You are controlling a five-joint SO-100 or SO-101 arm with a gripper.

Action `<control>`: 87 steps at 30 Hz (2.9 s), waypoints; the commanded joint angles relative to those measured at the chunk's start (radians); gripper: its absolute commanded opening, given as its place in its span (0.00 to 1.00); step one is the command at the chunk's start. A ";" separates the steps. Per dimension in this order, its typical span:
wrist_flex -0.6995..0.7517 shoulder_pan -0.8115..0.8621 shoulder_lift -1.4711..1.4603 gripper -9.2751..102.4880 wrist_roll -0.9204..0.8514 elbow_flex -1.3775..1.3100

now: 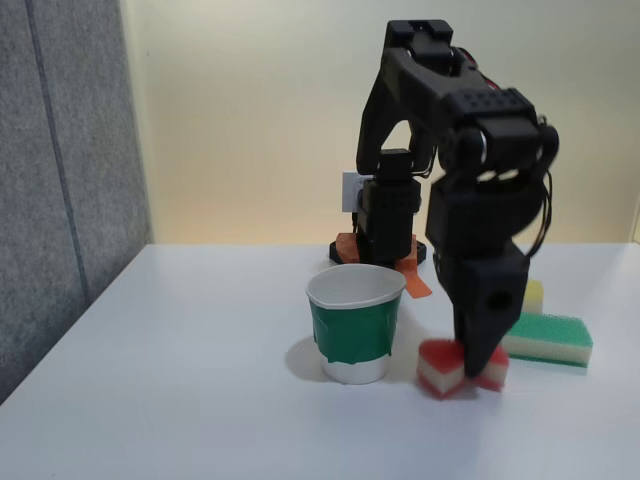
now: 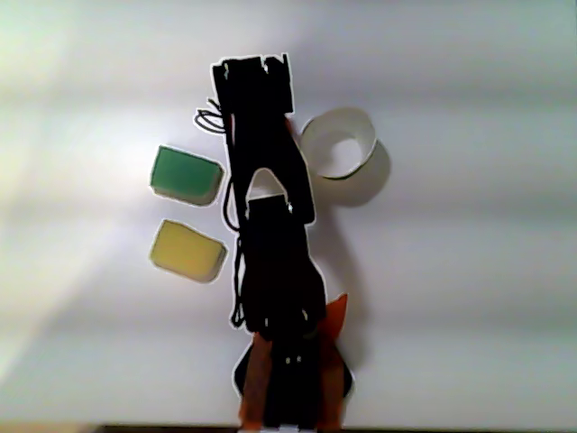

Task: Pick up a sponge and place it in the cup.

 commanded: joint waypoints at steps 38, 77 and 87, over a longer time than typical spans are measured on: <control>0.054 0.383 0.864 0.08 -0.293 0.328; -0.080 0.310 0.683 0.28 -0.187 0.235; -0.035 0.230 1.121 0.08 0.084 0.649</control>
